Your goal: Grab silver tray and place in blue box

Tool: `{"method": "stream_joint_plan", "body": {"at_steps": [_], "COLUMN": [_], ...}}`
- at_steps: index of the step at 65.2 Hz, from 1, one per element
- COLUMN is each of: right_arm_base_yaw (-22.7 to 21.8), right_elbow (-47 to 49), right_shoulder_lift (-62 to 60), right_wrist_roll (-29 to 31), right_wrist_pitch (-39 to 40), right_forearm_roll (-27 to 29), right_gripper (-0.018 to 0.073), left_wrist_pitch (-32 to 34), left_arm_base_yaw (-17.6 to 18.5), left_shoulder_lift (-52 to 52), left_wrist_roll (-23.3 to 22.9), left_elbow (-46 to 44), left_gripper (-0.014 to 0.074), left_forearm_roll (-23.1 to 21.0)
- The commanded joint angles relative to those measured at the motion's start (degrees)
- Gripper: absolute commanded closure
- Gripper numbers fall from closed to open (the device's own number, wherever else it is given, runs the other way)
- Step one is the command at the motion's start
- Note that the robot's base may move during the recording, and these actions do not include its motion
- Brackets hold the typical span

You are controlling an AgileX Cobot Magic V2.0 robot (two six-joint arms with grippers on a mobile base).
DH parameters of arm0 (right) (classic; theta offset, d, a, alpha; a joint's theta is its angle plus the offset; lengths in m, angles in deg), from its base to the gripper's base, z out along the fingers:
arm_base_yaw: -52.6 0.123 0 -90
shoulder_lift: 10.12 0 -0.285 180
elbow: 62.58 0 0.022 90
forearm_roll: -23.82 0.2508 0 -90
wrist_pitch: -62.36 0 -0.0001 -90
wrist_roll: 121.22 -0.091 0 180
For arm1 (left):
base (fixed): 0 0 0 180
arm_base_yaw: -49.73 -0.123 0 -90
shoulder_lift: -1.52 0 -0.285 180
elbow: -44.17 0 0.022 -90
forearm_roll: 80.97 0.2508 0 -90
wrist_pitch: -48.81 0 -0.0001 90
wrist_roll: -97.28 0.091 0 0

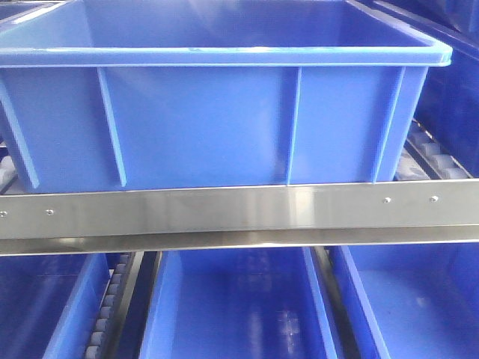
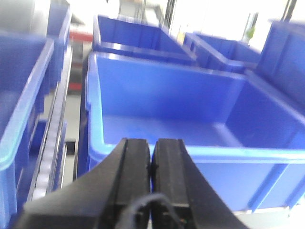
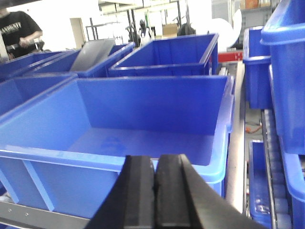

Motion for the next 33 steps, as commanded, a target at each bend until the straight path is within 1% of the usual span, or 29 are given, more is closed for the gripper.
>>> {"method": "stream_joint_plan", "body": {"at_steps": [1,33], "right_arm_base_yaw": [0.0,0.0], "right_elbow": [1.5,1.5], "right_shoulder_lift": [-1.4,-1.4], "right_wrist_roll": [0.9,0.9], "right_wrist_pitch": [3.2,3.1], "right_forearm_roll": [-0.7,-0.7], "right_gripper": [0.0507,0.0507], "left_wrist_pitch": [4.5,4.5], "left_arm_base_yaw": [0.0,0.0], "left_shoulder_lift": [2.0,2.4], "left_wrist_roll": [-0.2,-0.2], "left_elbow": [-1.3,-1.3], "left_gripper": [0.0603,0.0602], "left_forearm_roll": [0.2,0.2]}}
